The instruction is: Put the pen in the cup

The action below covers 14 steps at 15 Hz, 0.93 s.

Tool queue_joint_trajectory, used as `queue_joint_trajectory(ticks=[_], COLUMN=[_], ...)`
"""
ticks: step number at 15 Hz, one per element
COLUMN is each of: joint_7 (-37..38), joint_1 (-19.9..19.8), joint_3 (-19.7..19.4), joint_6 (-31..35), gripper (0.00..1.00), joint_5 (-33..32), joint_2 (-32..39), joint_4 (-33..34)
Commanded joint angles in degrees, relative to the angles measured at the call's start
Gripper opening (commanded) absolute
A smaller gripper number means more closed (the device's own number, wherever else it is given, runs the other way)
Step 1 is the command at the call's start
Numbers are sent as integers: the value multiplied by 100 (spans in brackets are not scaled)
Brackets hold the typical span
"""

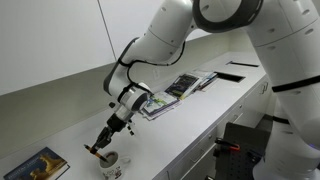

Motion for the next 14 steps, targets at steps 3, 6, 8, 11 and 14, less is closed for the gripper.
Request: queue_joint_trajectory(ticks=[3, 6, 8, 11, 14], joint_7=[-281, 35, 247, 1080, 1726], joint_1=[458, 528, 497, 554, 567], joint_3=[-489, -646, -645, -661, -597], joint_6=[198, 95, 2, 13, 143], gripper=[5, 51, 66, 88, 100], joint_5=[182, -303, -566, -1345, -2214], joint_2=[193, 107, -44, -356, -825], joint_4=[173, 85, -12, -209, -544])
